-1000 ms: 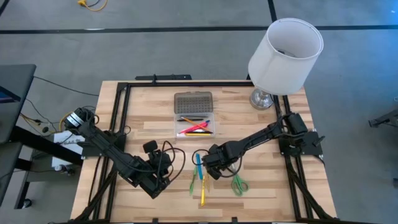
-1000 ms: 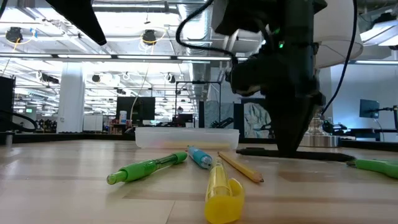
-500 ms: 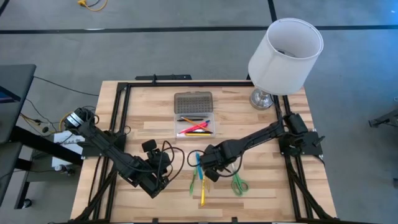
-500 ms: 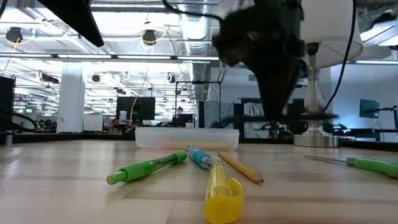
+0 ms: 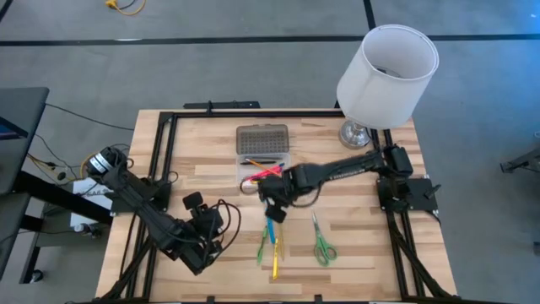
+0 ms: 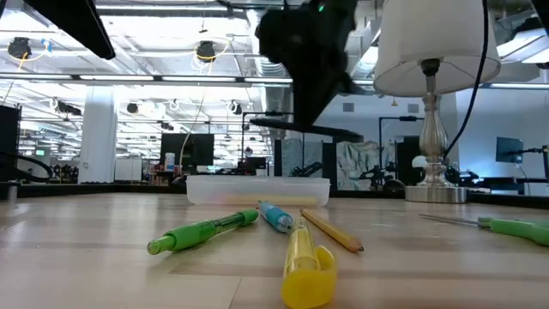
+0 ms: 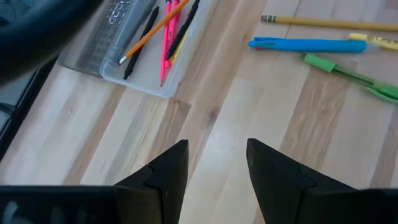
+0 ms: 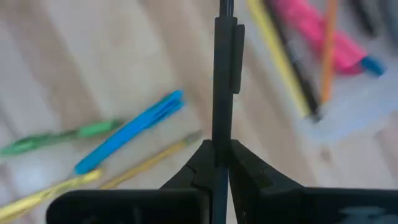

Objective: Pick & place school supplies into a supply box
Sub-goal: Put the black pen into the supply box, then put the green transparent pen into the supply box

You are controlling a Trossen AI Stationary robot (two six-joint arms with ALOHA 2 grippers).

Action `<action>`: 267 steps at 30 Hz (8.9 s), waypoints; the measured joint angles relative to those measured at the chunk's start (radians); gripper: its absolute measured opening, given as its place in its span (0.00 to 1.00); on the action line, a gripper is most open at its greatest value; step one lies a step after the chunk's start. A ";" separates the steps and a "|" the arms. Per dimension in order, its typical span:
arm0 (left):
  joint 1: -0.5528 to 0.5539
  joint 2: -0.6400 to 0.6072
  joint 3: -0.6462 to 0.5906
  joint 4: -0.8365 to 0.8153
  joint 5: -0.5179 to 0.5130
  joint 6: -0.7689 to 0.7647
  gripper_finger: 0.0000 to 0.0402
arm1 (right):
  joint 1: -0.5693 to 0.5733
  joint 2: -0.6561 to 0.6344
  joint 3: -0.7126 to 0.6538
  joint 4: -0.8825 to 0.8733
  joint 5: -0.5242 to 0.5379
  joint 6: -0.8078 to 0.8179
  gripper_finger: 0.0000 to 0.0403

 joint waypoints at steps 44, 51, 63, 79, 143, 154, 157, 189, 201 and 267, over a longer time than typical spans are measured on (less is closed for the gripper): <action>-0.024 0.000 0.000 0.001 -0.056 -0.151 0.40 | -0.252 0.000 -0.108 0.312 -0.004 -0.291 0.08; -0.024 0.000 0.000 0.001 -0.058 -0.148 0.40 | -0.253 0.000 -0.108 0.311 -0.003 -0.276 0.17; -0.024 0.000 0.000 0.008 -0.072 -0.166 0.40 | -0.211 -0.012 -0.091 0.278 0.000 -0.247 0.33; -0.006 0.001 0.000 0.084 -0.132 -0.096 0.40 | 0.094 -0.077 -0.088 0.086 0.130 0.039 0.30; 0.259 0.337 0.000 0.881 0.398 -0.092 0.40 | 1.041 -0.503 -0.111 0.752 0.864 -0.242 0.30; 0.258 0.337 0.000 0.880 0.369 -0.093 0.40 | 1.115 -0.582 -0.110 0.837 0.582 -0.434 0.30; 0.258 0.336 0.000 0.880 0.354 -0.090 0.40 | 1.098 -0.585 -0.110 0.868 0.373 -0.501 0.30; 0.253 0.336 0.000 0.878 0.311 -0.079 0.40 | 0.743 -0.746 -0.111 0.350 0.025 -0.482 0.30; 0.253 0.336 0.000 0.859 0.311 -0.137 0.40 | 0.677 -1.095 -0.668 0.860 0.025 -0.505 0.30; 0.230 0.462 0.048 0.573 0.533 -0.096 0.09 | 0.678 -1.147 -1.030 1.276 0.033 -0.308 0.30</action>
